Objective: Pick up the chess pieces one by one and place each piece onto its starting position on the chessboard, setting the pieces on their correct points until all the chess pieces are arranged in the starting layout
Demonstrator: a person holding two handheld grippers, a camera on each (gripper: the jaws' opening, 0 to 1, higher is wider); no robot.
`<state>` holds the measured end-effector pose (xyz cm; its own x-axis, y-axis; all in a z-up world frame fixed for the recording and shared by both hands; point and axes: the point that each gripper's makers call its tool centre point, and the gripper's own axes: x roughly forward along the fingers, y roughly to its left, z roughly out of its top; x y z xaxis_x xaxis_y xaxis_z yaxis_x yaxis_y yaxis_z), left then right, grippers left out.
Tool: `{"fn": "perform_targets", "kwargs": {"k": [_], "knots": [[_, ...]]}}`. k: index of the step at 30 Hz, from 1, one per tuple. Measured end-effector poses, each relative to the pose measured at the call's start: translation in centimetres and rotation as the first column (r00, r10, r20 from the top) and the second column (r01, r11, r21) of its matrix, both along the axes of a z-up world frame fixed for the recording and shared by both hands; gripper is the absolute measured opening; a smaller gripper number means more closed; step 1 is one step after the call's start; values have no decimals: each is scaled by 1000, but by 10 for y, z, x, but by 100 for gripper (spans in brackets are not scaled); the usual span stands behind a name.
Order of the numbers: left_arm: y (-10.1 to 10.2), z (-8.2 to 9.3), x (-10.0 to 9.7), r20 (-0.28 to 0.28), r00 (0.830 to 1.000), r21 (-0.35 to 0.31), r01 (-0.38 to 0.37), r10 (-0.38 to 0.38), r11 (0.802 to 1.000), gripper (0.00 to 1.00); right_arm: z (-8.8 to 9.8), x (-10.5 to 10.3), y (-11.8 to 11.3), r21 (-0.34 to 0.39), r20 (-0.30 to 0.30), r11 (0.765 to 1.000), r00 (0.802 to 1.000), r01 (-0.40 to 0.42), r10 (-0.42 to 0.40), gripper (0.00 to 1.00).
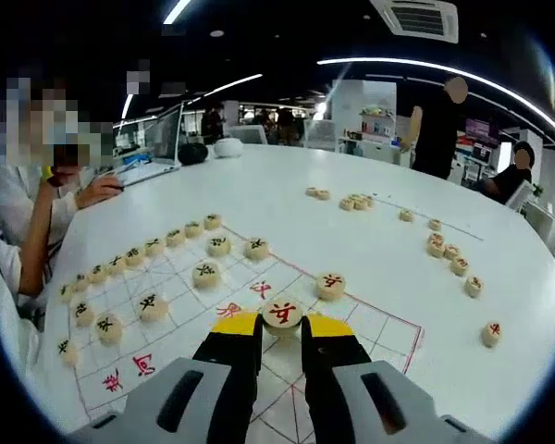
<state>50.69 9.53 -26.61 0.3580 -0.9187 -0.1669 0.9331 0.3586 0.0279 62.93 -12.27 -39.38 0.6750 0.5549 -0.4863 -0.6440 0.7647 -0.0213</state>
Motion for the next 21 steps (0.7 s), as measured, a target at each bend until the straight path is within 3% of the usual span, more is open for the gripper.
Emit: {"fn": "perform_targets", "kwargs": {"k": [5, 11, 16, 21], "knots": [[1, -1, 0, -1, 1000, 2, 0, 0, 1000, 32, -12, -3, 2, -27, -18, 1000, 1000, -15, 14, 19], [1, -1, 0, 0, 1000, 2, 1, -1, 1000, 32, -12, -1, 4, -26, -15, 999, 1000, -22, 21, 20], [2, -1, 2, -2, 1000, 0, -3, 3, 1000, 32, -3, 1, 5, -23, 15, 999, 999, -30, 31, 33], [3, 0, 2, 0, 1000, -3, -4, 4, 1000, 32, 10, 8, 0, -10, 31, 1000, 1000, -6, 7, 33]]}}
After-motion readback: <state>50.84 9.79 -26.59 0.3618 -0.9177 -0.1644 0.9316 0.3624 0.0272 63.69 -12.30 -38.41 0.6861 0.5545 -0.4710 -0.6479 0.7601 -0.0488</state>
